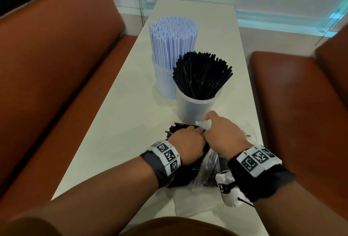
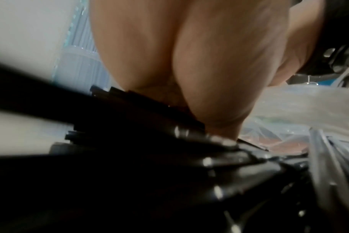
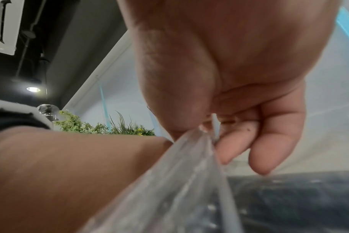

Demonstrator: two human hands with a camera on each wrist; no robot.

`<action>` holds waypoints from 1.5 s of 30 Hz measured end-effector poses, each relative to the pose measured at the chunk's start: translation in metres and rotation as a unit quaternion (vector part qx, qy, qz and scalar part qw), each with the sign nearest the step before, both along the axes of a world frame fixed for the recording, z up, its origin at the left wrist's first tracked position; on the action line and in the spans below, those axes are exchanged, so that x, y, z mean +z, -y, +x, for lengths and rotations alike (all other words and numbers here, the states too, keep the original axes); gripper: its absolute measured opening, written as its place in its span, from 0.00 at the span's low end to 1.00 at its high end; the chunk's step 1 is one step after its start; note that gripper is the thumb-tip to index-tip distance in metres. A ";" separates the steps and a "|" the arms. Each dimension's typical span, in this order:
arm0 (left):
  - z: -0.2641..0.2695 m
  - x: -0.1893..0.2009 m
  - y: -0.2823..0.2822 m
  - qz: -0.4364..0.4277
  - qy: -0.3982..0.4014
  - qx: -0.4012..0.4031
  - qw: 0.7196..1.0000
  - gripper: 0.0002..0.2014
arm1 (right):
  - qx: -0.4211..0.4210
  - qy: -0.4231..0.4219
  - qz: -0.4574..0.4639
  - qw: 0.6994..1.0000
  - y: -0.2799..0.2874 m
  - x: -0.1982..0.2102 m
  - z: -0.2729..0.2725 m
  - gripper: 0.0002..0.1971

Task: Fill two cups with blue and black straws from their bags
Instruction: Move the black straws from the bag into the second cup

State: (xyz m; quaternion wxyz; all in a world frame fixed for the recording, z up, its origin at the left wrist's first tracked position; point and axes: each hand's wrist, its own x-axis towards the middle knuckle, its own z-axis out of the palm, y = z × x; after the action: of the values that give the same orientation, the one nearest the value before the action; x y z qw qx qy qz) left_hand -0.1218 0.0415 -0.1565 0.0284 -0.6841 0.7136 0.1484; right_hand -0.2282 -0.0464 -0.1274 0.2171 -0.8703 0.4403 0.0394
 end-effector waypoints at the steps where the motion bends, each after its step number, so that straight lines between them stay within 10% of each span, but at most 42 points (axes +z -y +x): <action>1: 0.000 0.001 0.001 -0.002 0.004 -0.003 1.000 0.20 | 0.002 0.012 0.003 1.000 0.001 0.001 -0.002 0.14; 13: 0.069 0.028 -0.043 -0.048 0.127 0.002 0.991 0.11 | -0.048 0.068 0.010 0.997 0.009 0.004 -0.018 0.06; 21: 0.122 0.032 -0.088 -0.068 0.091 0.110 0.987 0.08 | -0.059 0.166 -0.059 0.983 -0.005 0.009 -0.014 0.19; 27: 0.095 0.031 -0.099 -0.153 -0.026 0.167 0.974 0.12 | -0.095 0.501 0.117 0.852 -0.039 0.028 0.007 0.14; 34: 0.048 0.037 -0.084 -0.217 -0.072 0.144 0.963 0.17 | -0.141 0.561 0.099 0.810 -0.057 0.032 0.009 0.05; 38: 0.031 0.046 -0.072 -0.229 -0.064 0.145 0.960 0.16 | -0.083 0.491 0.132 0.857 -0.062 0.032 0.010 0.14; 41: 0.029 0.051 -0.064 -0.235 -0.099 0.170 0.952 0.11 | -0.102 0.562 0.161 0.805 -0.064 0.037 0.009 0.15; 45: 0.043 0.076 -0.064 -0.292 -0.377 0.235 0.847 0.08 | -0.227 0.589 0.311 0.710 -0.052 0.042 0.005 0.23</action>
State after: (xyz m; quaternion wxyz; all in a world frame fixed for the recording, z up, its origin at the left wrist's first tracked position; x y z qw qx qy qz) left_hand -0.0785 0.1054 -0.0807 -0.4796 -0.6992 0.4981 0.1817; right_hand -0.2234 0.0059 -0.0854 0.6932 -0.4738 0.3706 -0.3971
